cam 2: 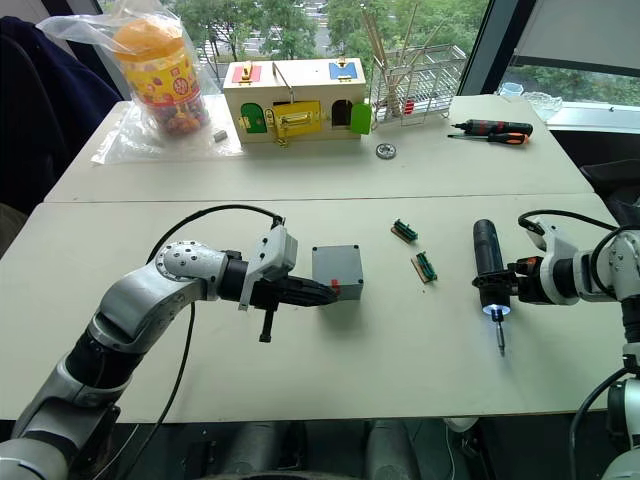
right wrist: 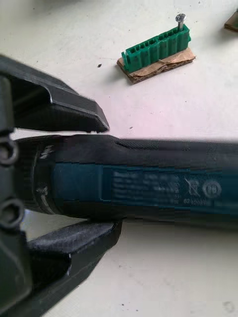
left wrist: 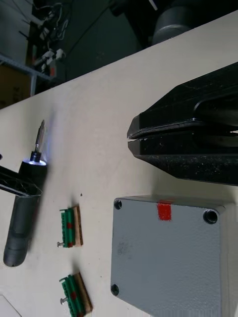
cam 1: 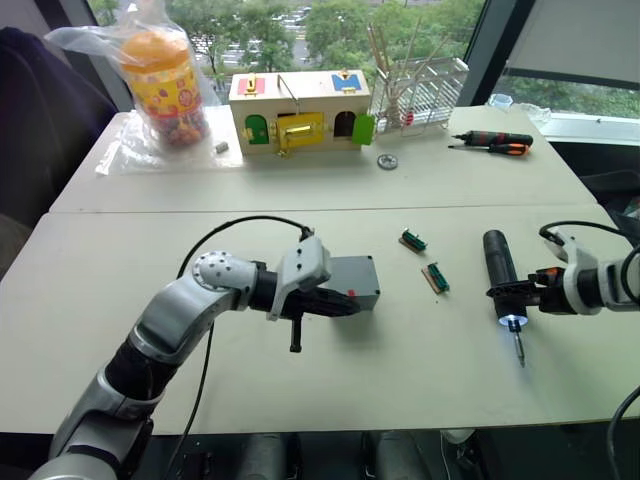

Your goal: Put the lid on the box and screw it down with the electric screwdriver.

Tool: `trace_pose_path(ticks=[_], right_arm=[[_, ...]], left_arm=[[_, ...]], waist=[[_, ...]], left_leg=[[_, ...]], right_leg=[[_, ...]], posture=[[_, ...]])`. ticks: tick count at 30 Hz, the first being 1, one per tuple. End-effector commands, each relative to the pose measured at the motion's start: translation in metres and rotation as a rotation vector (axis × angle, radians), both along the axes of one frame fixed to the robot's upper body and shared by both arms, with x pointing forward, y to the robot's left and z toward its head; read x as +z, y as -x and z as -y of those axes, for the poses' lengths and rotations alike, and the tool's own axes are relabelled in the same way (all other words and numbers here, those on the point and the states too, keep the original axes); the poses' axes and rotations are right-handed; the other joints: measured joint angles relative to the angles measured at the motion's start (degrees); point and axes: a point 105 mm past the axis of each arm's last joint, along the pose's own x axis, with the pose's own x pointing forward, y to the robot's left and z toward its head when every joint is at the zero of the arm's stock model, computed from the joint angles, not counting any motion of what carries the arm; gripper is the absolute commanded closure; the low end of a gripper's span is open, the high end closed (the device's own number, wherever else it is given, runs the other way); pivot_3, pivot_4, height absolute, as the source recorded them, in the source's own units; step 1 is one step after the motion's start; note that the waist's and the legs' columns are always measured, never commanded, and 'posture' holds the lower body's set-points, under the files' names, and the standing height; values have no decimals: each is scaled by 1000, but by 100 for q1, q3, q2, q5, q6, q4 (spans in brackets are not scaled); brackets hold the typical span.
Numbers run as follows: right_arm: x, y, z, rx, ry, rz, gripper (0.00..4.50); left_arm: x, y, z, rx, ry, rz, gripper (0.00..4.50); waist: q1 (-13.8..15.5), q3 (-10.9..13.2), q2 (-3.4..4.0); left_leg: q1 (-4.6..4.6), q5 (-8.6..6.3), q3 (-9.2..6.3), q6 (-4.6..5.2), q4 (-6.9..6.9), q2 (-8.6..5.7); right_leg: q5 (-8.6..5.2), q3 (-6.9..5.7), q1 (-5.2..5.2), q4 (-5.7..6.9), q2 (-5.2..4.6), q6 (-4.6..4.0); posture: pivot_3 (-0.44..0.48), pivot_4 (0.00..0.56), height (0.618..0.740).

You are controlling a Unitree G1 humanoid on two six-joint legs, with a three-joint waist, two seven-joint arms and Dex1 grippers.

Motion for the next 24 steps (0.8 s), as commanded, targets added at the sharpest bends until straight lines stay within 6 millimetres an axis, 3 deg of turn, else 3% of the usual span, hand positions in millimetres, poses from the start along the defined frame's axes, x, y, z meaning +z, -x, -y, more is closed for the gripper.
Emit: trace_pose_path(ticks=[1, 4, 7, 9, 11, 14, 16, 20, 24], right_arm=[[10, -5, 12, -6, 83, 55, 101], [22, -12, 15, 16, 138, 129, 44], [60, -27, 13, 96, 242, 325, 44], [98, -31, -32, 336, 216, 560, 44], [108, -14, -85, 583, 123, 681, 44], [82, 9, -134, 763, 23, 667, 44], [62, 21, -155, 836, 1, 647, 44], [25, 30, -173, 879, 3, 611, 44], [14, 29, -178, 876, 7, 614, 44]], left_arm=[[14, -17, -9, 91, 39, 61, 4500], [22, -31, -16, 166, 69, 74, 4500], [39, -48, -28, 256, 145, 75, 4500], [37, -66, -46, 353, 117, 88, 4500], [26, -78, -60, 423, 63, 92, 4500], [6, -78, -64, 410, -5, 57, 4500], [-4, -75, -63, 383, -43, 42, 4500], [-15, -70, -55, 331, -78, 21, 4500], [-27, -71, -48, 311, -129, 31, 4500]], waist=[[6, 0, 0], [8, 1, -1], [7, 4, 2], [-15, 6, 4], [-54, 6, 4], [-27, 7, -18], [27, 9, -26], [127, 13, -31], [143, 13, -31]], left_leg=[[0, 0, 0, 0, 1, 0], [0, 0, -1, 0, 2, -1], [-1, 0, 0, -1, 0, -2], [-2, 1, 1, -2, -1, -1], [2, 5, 2, -10, -14, 4], [9, 11, -7, -23, -27, 22], [7, 11, -7, -24, -19, 23], [-3, 8, -10, -18, 11, -3], [-2, 8, -13, -17, 14, 0]], right_leg=[[0, -1, 1, 0, 0, 0], [0, -3, 2, 0, -1, 0], [0, -3, 0, 0, -1, 1], [0, -2, -3, 0, 0, 1], [0, -3, -6, 0, 6, 2], [-1, -17, 3, 1, 27, 1], [-1, -20, 11, 1, 28, 0], [0, -18, 11, 0, -2, 2], [2, -17, 9, 3, 2, 5]], posture=[[0, 150, 711], [0, 150, 711], [0, 150, 711], [0, 150, 711], [0, 150, 711], [0, 150, 711], [0, 150, 711], [0, 150, 711], [0, 150, 711]])
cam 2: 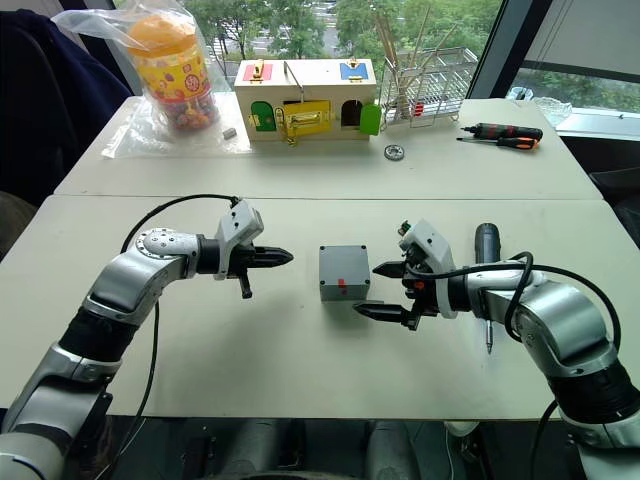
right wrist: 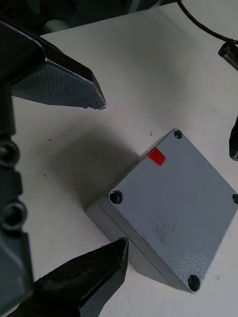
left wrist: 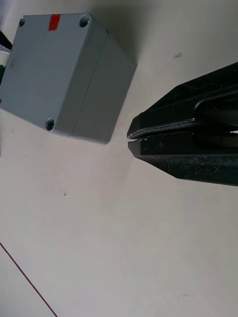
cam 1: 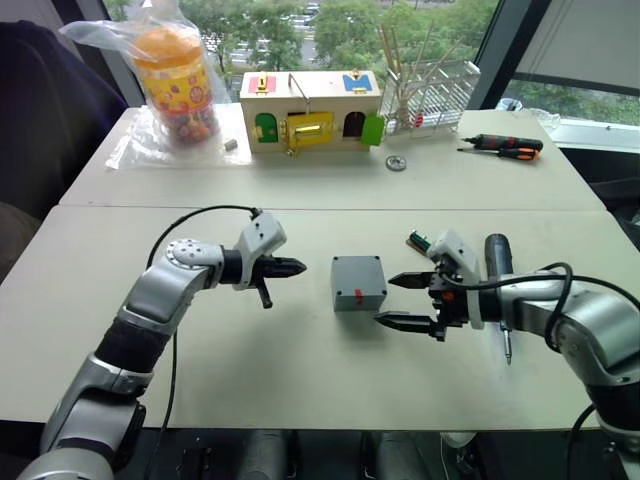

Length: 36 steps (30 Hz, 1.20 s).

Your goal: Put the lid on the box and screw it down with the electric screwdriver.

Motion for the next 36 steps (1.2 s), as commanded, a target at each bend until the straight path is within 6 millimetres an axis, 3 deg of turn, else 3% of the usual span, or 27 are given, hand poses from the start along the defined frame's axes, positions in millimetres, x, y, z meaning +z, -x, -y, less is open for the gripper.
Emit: trace_pose_path(ticks=[1, 6, 9, 22, 25, 29, 33, 36], right_arm=[[4, -4, -4, -2, 6, 65, 44], [-6, -5, -8, -6, 13, 48, 44], [-12, 5, -14, 33, 7, -4, 44], [0, 32, -30, 90, -91, -118, 44], [3, 25, -12, 31, -23, -63, 44], [6, 10, 13, -16, 89, 9, 44], [5, -7, 21, -6, 127, 70, 44], [4, -17, 14, 36, 103, 91, 44]], left_arm=[[-2, 0, 11, -44, -35, 35, 4500], [-5, 1, 28, -74, -12, 31, 4500], [-5, -2, 36, -93, -9, 38, 4500], [2, -18, 47, -102, -9, 92, 4500], [1, -21, 35, -67, -50, 115, 4500], [0, -9, 18, -90, -110, 111, 4500], [-2, 13, 10, -141, -145, 74, 4500], [-6, 26, 12, -177, -155, 39, 4500]], waist=[[-2, 0, 0], [-2, 0, 0], [0, 0, -1], [0, 1, -2], [3, 1, -2], [-19, 1, -2], [-47, 2, -2], [-42, 2, -2]], left_leg=[[1, 0, 0, 0, -2, 2], [2, 1, 4, 0, -7, 0], [2, 1, 3, 1, -4, 0], [2, -3, -3, 6, -6, 3], [2, -3, -3, 7, -6, 3], [2, -7, 0, 13, -6, 3], [2, -6, 2, 13, -8, 5], [2, -6, 2, 13, -6, 5]], right_leg=[[0, -1, 0, 1, 3, -1], [-1, -1, -2, 1, 7, -1], [0, -1, -1, 2, 6, -1], [0, -1, -2, 2, 4, -2], [0, -1, -3, 2, 4, -2], [0, 2, -5, 1, 1, -2], [0, 2, -7, 1, 3, -3], [0, 3, -6, 1, 3, -3]], posture=[[0, 150, 711], [0, 150, 711], [0, 150, 711], [0, 150, 711], [0, 150, 711], [0, 150, 711], [0, 150, 711], [0, 150, 711]])
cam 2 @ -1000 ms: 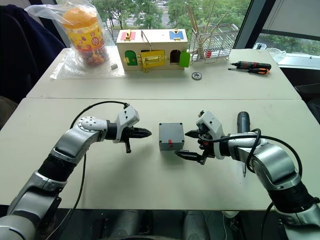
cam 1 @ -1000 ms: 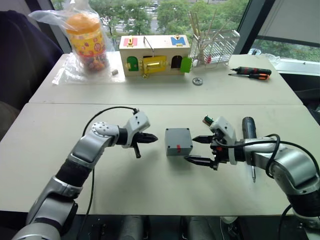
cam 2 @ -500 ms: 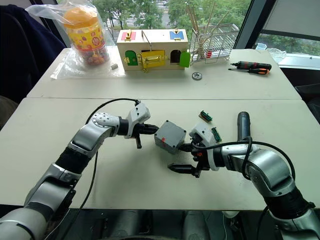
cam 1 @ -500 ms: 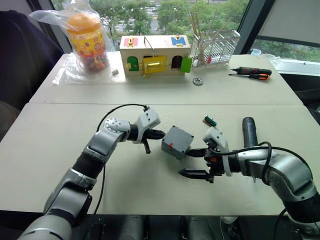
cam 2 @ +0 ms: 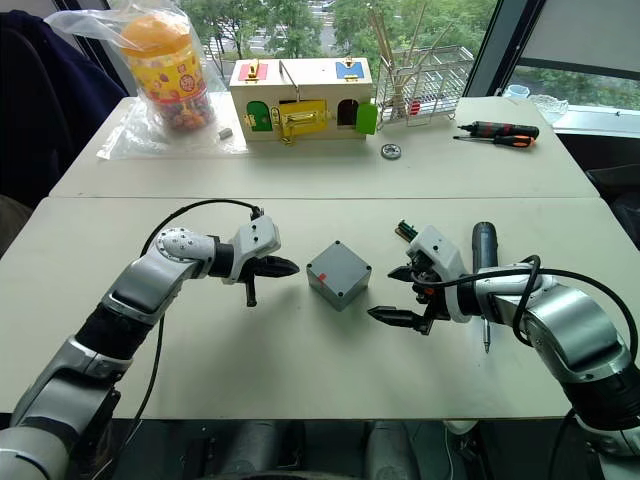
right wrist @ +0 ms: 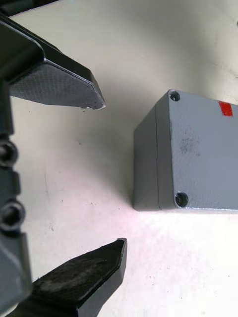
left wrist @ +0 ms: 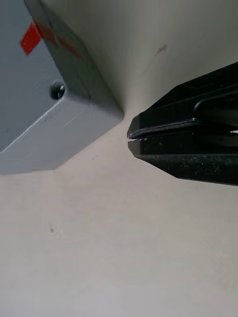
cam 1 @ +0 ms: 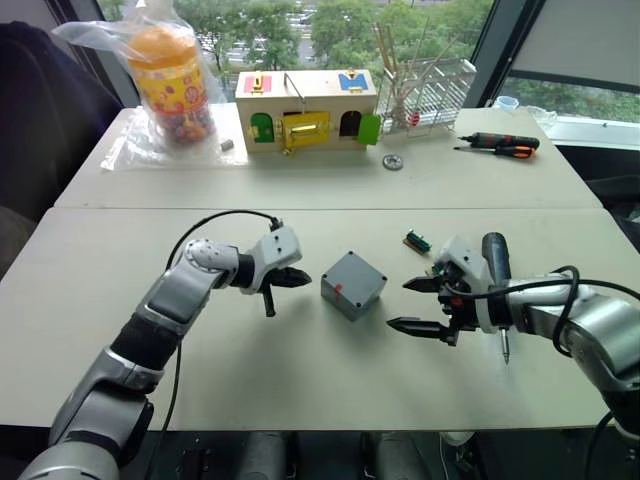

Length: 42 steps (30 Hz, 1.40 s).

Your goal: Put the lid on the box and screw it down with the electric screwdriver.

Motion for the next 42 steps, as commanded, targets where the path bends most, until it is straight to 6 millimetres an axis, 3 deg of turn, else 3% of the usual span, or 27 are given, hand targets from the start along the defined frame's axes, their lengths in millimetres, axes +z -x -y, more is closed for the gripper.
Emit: trace_pose_path(ticks=[1, 6, 14, 22, 27, 31, 36, 40, 42], right_arm=[[4, -11, -10, 71, -25, 55, 44], [-4, -13, -20, 145, -26, 35, 44], [-5, 10, -39, 225, -81, -47, 44], [-7, 13, -35, 170, -70, -63, 44], [1, 11, -28, 112, -86, -35, 44], [18, 13, -12, 10, -115, 3, 44], [44, 6, 27, -200, -153, 98, 44], [46, -16, 65, -420, -158, 229, 44], [37, -22, 73, -473, -163, 237, 44]], left_arm=[[6, 14, 9, -55, 13, -9, 4500], [4, 11, 19, -37, 39, -9, 4500], [3, 1, 28, -31, 52, 23, 4500], [5, -4, 30, -31, 65, 30, 4500], [7, -10, 30, -4, 74, 51, 4500], [10, -12, 27, 13, 80, 61, 4500], [23, -8, 15, 4, 83, 76, 4500], [47, 0, 19, -35, 165, 75, 4500], [56, 7, 24, -65, 200, 67, 4500]], waist=[[9, 0, 0], [48, 0, 0], [45, 0, -1], [54, 0, -1], [61, 0, -1], [65, 0, -1], [51, 1, -1], [58, 0, -1], [56, 0, -1]], left_leg=[[0, 0, 0, 0, 1, 0], [0, 0, 0, 0, 1, 0], [0, 0, 0, -1, 4, 1], [0, 0, 0, -1, 6, 1], [0, 0, 0, -1, 6, 0], [0, 0, -1, -1, 6, -1], [0, 0, -1, -1, 5, 1], [0, 0, -2, 0, 4, 1], [0, 0, 0, 0, 5, 0]], right_leg=[[0, 0, 1, 0, 0, 0], [0, -1, 2, 0, 1, 0], [0, -1, 2, 2, 2, 0], [0, -1, 3, 2, 0, 0], [0, -1, 3, 2, 0, 0], [0, -2, 4, 1, -1, 0], [0, -1, 3, 2, 0, 0], [0, -1, 4, 1, -1, 0], [0, 0, 5, 1, -1, 0]], posture=[[0, 150, 711], [0, 150, 711], [0, 150, 711], [0, 150, 711], [0, 150, 711], [0, 150, 711], [0, 150, 711], [0, 150, 711], [0, 150, 711]])
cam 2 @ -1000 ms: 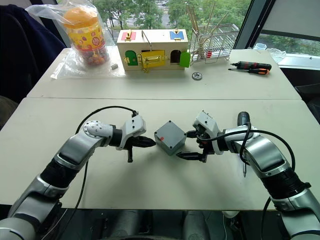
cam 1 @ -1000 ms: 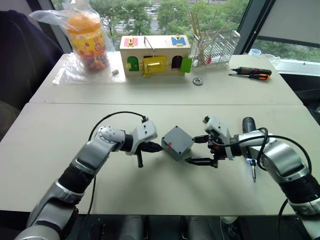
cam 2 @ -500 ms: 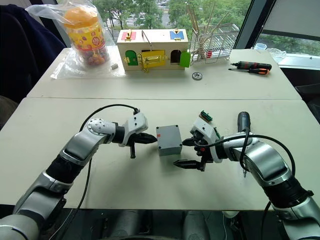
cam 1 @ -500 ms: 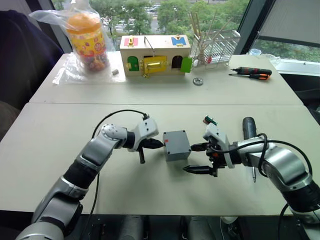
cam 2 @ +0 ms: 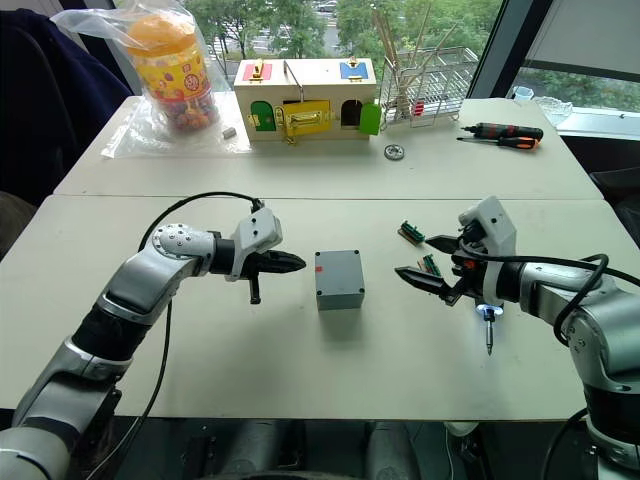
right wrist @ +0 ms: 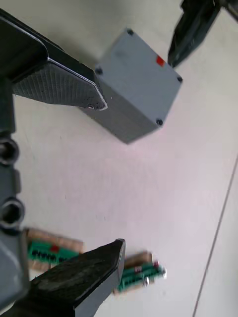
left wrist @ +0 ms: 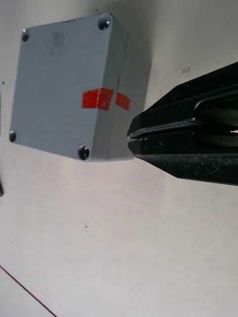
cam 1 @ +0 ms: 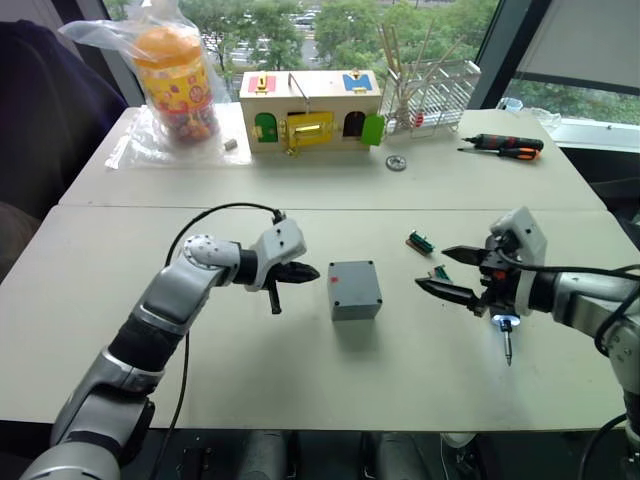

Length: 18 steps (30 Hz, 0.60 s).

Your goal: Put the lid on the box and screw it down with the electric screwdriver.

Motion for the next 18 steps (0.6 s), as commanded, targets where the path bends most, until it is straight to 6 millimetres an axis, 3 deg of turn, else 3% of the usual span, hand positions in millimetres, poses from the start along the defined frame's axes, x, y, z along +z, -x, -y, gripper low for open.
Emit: trace_pose_path(ticks=[1, 5, 6, 8, 12, 18], right_arm=[[-5, -11, 18, -107, 8, 56, 44], [-27, -22, 21, -150, 1, 48, 44], [-31, -24, 24, -169, 4, 50, 237], [-36, -27, 25, -181, 2, 47, 724], [-42, -29, 23, -177, -3, 38, 2346], [-44, -32, 20, -177, -3, 39, 2346]], left_arm=[[32, 12, 11, -79, 86, 39, 4500], [32, 15, 15, -101, 37, 78, 4500], [33, 16, 16, -105, 35, 86, 4500], [36, 16, 19, -107, 49, 88, 4500], [35, 18, 19, -109, 47, 87, 4500], [33, 18, 18, -107, 45, 81, 4500]], waist=[[0, 0, 0], [-17, 0, 1], [-20, 0, 1], [-27, 0, 2], [-8, 0, 2], [-13, 0, 2]], left_leg=[[0, 0, 0, 0, 0, 0], [1, 1, 3, -1, -3, 0], [2, 2, 3, -2, -3, -1], [2, 2, 5, -3, -3, -4], [2, 2, 4, -3, -4, -2], [3, 3, 3, -4, -3, -1]], right_leg=[[0, 0, 0, 0, 0, 0], [0, 1, -1, 1, 4, 0], [0, 1, -1, 2, 5, 0], [0, 1, -1, 2, 5, 1], [-1, 1, 0, 0, 5, 1], [-1, 1, 0, 1, 5, 1]], posture=[[0, 150, 711], [0, 150, 711], [0, 150, 711], [0, 150, 711], [0, 150, 711], [0, 150, 711]])
